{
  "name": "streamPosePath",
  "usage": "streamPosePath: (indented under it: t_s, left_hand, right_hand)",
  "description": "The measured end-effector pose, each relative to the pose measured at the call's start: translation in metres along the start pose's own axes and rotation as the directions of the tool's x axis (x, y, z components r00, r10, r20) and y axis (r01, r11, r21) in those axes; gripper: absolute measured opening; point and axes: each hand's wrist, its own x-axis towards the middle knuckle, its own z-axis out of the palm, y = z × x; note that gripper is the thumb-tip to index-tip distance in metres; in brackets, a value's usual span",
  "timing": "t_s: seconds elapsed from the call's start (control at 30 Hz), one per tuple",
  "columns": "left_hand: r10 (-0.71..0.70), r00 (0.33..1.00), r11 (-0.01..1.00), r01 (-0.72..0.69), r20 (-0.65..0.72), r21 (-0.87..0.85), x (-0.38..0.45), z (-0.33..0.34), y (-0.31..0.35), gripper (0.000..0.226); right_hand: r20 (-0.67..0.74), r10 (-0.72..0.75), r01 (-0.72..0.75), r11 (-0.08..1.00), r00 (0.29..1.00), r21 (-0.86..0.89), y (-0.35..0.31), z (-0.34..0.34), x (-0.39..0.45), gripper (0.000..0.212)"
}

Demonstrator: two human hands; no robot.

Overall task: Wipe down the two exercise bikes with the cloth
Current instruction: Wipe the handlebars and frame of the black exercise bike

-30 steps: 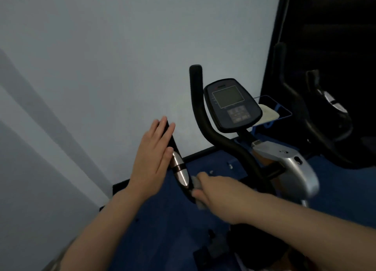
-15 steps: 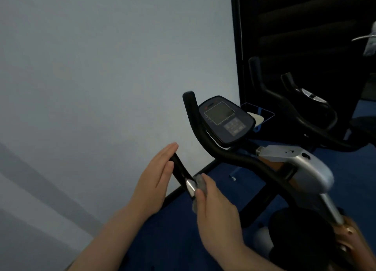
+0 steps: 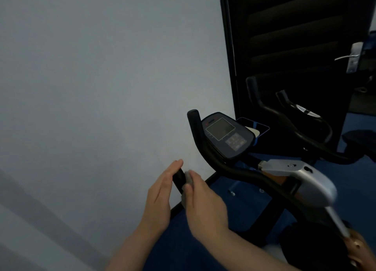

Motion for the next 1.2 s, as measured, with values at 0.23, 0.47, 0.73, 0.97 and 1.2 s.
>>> streamPosePath:
  t_s: [0.23, 0.47, 0.73, 0.97, 1.2]
  left_hand:
    - [-0.061, 0.998, 0.993, 0.064, 0.030, -0.102, 0.003, -0.009, -0.004, 0.058]
    - [-0.024, 1.000, 0.997, 0.024, 0.005, -0.075, -0.003, 0.005, -0.007, 0.073]
    - [-0.037, 0.997, 0.989, 0.046, 0.064, -0.144, 0.001, -0.006, -0.013, 0.063]
    - [-0.041, 0.982, 0.977, 0.077, 0.183, -0.197, 0.010, -0.026, -0.009, 0.066]
    - [-0.072, 0.976, 0.983, 0.105, 0.207, -0.151, 0.010, -0.032, -0.002, 0.061]
  right_hand:
    - [0.077, -0.172, 0.178, 0.981, 0.982, -0.073, 0.017, -0.008, -0.017, 0.053]
    - [0.233, 0.191, -0.265, 0.899, 0.953, 0.349, 0.010, -0.013, 0.023, 0.038]
    - [-0.056, -0.096, 0.079, 0.963, 0.994, -0.257, -0.007, 0.009, -0.021, 0.060]
    - [0.204, 0.116, -0.203, 0.853, 0.972, 0.481, -0.002, -0.013, 0.012, 0.027]
    - [0.008, -0.035, 0.028, 0.890, 0.999, 0.456, -0.001, -0.023, 0.003, 0.016]
